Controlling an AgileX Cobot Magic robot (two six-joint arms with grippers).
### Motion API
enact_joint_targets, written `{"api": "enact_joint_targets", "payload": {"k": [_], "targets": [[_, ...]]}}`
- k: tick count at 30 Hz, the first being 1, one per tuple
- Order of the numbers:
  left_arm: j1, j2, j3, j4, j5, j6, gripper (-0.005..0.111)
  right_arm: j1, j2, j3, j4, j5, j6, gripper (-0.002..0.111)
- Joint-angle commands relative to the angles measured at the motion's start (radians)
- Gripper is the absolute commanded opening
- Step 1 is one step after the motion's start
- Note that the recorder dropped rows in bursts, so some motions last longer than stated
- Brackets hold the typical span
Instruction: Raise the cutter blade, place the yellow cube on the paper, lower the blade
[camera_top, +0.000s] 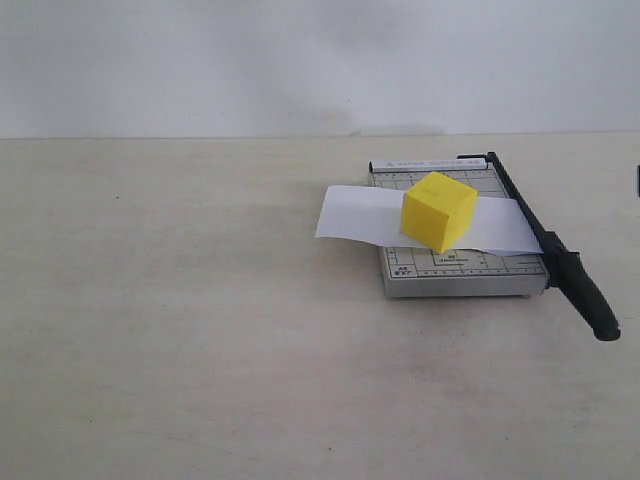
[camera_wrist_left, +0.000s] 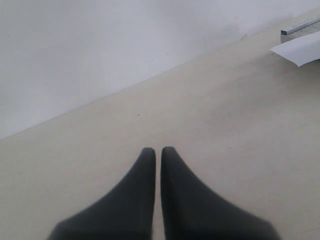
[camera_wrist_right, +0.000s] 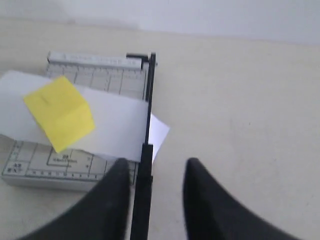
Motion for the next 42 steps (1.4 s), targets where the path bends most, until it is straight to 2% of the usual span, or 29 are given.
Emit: {"api": "enact_joint_targets", "payload": {"k": [1, 5, 14, 20, 24, 37, 39, 42], "targets": [[0.004, -0.003, 0.004, -0.008, -0.005, 0.004, 0.004, -0.003, -0.197, -0.002, -0.007, 0.001, -0.008, 0.001], [0.004, -0.003, 0.004, -0.008, -0.005, 0.004, 0.004, -0.003, -0.351, 0.014, -0.007, 0.018, -0.009, 0.001], [0.004, -0.003, 0.004, -0.008, -0.005, 0.004, 0.004, -0.003, -0.751, 0.209, 0.041, 0.04, -0.023, 0.001], [0.004, -0.003, 0.004, -0.008, -0.005, 0.004, 0.004, -0.004, -0.926, 0.258, 0.033, 0.088, -0.023, 0.001], [0.004, -0.003, 0.004, -0.008, -0.005, 0.004, 0.004, -0.004, -0.955, 0.265, 0.048, 0.213, 0.057, 0.001], [0.004, -0.003, 0.004, -0.008, -0.005, 0.004, 0.004, -0.004, -0.955, 0.266, 0.048, 0.22, 0.066, 0.001], [0.004, -0.003, 0.004, -0.008, -0.005, 0.004, 0.004, -0.004, -0.955, 0.301, 0.036, 0.18, 0.066, 0.001], [0.004, -0.003, 0.004, -0.008, -0.005, 0.004, 0.004, -0.004, -0.955, 0.4, -0.076, 0.039, 0.064, 0.001]]}}
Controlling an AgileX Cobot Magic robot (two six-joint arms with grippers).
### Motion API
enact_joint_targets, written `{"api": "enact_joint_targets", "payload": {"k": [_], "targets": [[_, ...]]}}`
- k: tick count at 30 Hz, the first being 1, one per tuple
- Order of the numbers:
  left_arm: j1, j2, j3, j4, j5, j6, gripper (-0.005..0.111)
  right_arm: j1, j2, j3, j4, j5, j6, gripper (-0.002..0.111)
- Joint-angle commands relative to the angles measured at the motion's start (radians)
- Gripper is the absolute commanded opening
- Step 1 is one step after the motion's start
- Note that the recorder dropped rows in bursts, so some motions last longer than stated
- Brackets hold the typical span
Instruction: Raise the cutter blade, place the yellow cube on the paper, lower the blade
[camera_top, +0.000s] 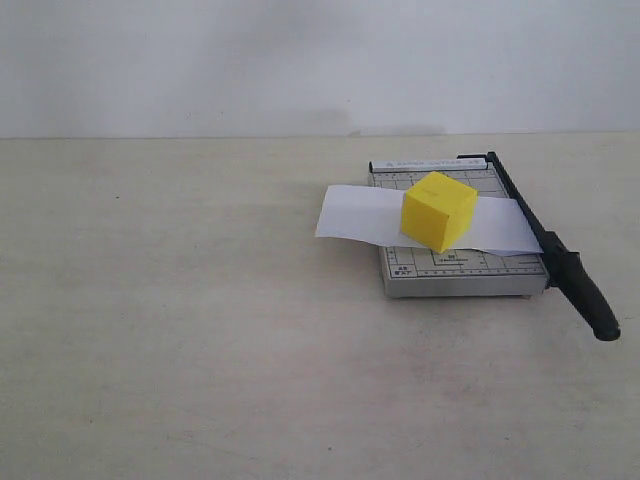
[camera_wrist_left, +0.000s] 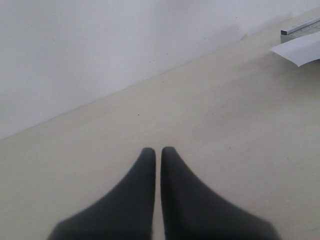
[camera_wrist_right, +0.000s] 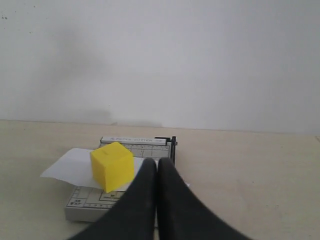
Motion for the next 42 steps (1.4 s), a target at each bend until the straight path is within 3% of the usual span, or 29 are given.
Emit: {"api": "enact_joint_targets", "payload": {"k": [1, 8, 16, 42], "targets": [[0.004, -0.003, 0.004, -0.008, -0.005, 0.004, 0.004, -0.004, -0.007, 0.118, -0.118, -0.147, -0.003, 0.001], [0.004, -0.003, 0.004, -0.008, -0.005, 0.004, 0.004, -0.003, -0.007, 0.309, -0.124, -0.412, -0.003, 0.001], [0.004, -0.003, 0.004, -0.008, -0.005, 0.004, 0.004, -0.003, -0.007, 0.309, -0.231, -0.247, 0.239, 0.001], [0.004, -0.003, 0.004, -0.008, -0.005, 0.004, 0.004, -0.003, -0.007, 0.309, -0.224, -0.252, 0.207, 0.001]]}}
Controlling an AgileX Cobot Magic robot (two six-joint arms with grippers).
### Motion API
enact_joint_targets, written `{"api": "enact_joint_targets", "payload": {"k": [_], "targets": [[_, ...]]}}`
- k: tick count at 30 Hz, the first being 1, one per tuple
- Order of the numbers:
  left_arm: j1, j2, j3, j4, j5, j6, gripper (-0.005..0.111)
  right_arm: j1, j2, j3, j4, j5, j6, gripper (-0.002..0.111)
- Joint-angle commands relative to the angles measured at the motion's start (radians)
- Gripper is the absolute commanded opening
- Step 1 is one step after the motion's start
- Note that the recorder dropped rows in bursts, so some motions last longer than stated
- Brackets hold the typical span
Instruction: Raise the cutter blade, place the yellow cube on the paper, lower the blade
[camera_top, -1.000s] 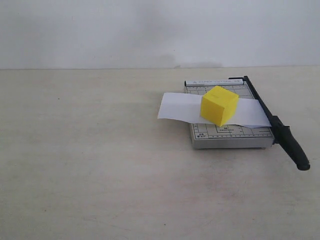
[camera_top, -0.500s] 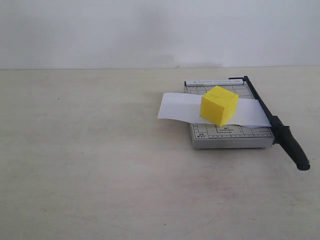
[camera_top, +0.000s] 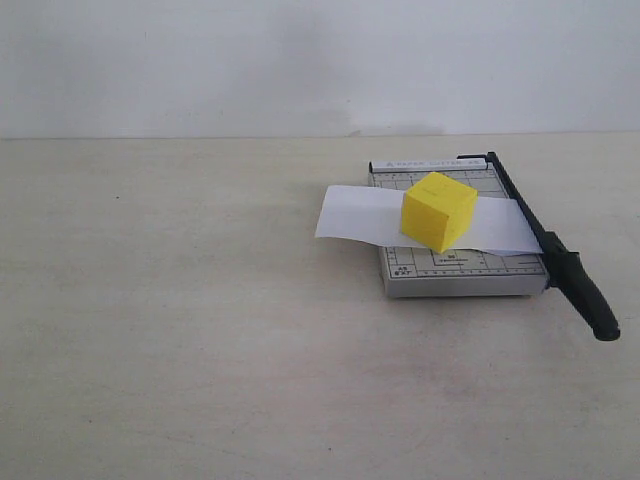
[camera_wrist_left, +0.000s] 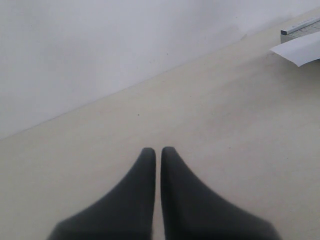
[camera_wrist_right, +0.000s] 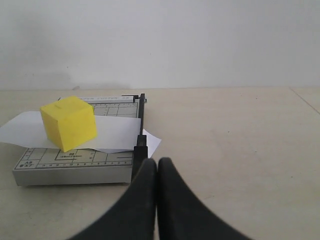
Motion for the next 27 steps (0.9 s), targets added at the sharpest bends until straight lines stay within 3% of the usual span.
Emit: {"api": "enact_joint_targets", "payload": {"k": [1, 12, 21, 27], "targets": [[0.004, -0.003, 0.004, -0.008, -0.005, 0.004, 0.004, -0.003, -0.005, 0.0, -0.005, -0.006, -0.001, 0.001], [0.004, -0.003, 0.004, -0.008, -0.005, 0.004, 0.004, -0.006, -0.005, 0.0, -0.005, -0.008, -0.001, 0.001], [0.078, -0.003, 0.004, -0.008, -0.005, 0.004, 0.004, -0.062, -0.005, 0.0, -0.005, -0.007, -0.001, 0.001], [0.081, -0.003, 0.004, -0.008, -0.005, 0.004, 0.004, -0.062, -0.005, 0.0, -0.005, -0.007, -0.001, 0.001]]}}
